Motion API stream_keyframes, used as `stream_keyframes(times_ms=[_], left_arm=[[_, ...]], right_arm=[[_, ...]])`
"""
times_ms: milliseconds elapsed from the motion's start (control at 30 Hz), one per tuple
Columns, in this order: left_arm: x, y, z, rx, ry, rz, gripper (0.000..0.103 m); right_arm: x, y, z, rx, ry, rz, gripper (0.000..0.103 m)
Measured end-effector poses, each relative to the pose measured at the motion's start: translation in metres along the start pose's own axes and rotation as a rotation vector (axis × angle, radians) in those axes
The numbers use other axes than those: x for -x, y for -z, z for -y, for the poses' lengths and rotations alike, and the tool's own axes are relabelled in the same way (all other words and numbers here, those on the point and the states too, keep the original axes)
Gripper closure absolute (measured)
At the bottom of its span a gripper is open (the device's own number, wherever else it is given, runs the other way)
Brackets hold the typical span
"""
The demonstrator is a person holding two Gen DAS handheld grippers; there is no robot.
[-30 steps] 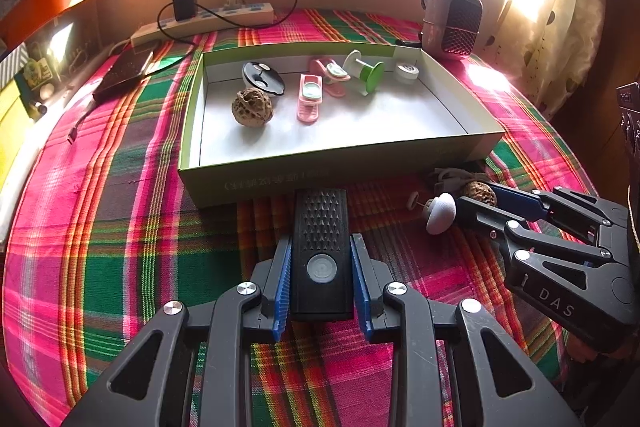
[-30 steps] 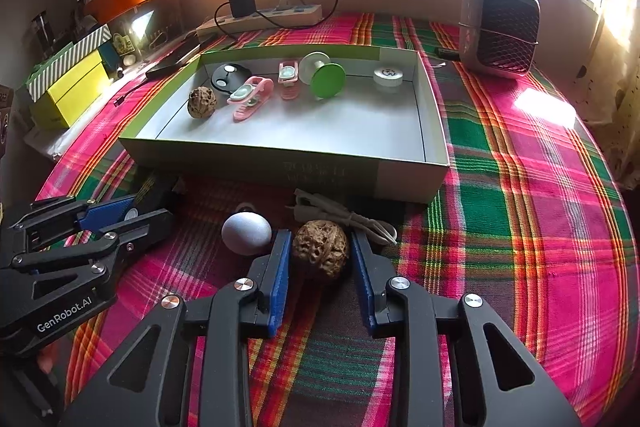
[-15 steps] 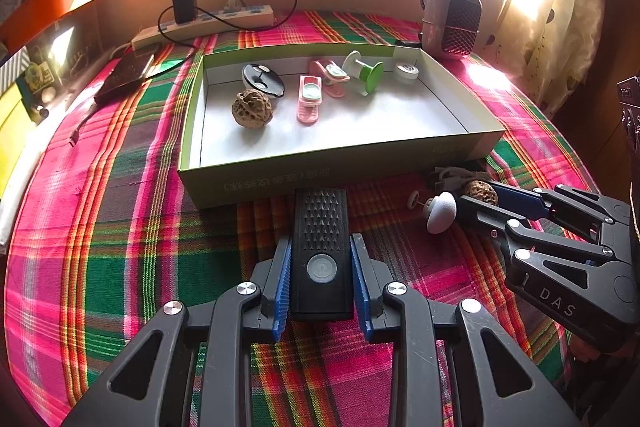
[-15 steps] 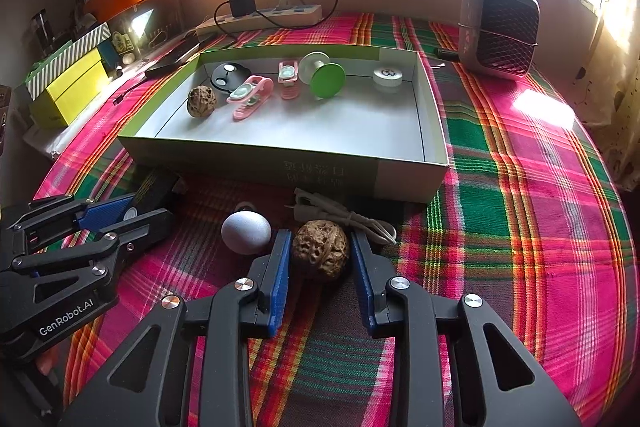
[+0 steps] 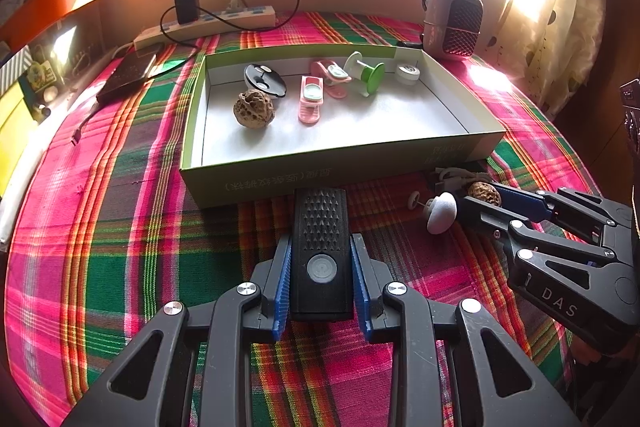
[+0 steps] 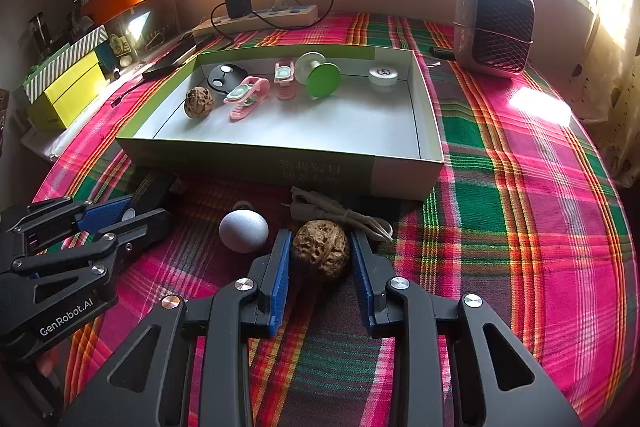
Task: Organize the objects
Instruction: 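Close right gripper on walnut while left gripper keeps holding black device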
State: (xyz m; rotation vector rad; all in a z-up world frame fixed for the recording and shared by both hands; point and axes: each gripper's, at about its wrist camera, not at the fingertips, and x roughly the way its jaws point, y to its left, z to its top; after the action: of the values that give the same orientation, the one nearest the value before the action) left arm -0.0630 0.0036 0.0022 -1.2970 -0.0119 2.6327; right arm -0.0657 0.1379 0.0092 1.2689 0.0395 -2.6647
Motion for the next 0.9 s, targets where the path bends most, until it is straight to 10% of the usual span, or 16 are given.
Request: stream_keyframes(times_ms=[900], left_arm=[[0.026, -0.008, 0.004, 0.002, -0.003, 0.046, 0.078]], right_arm=[[0.025, -0.004, -0.004, 0.008, 0.000, 0.059, 0.073]])
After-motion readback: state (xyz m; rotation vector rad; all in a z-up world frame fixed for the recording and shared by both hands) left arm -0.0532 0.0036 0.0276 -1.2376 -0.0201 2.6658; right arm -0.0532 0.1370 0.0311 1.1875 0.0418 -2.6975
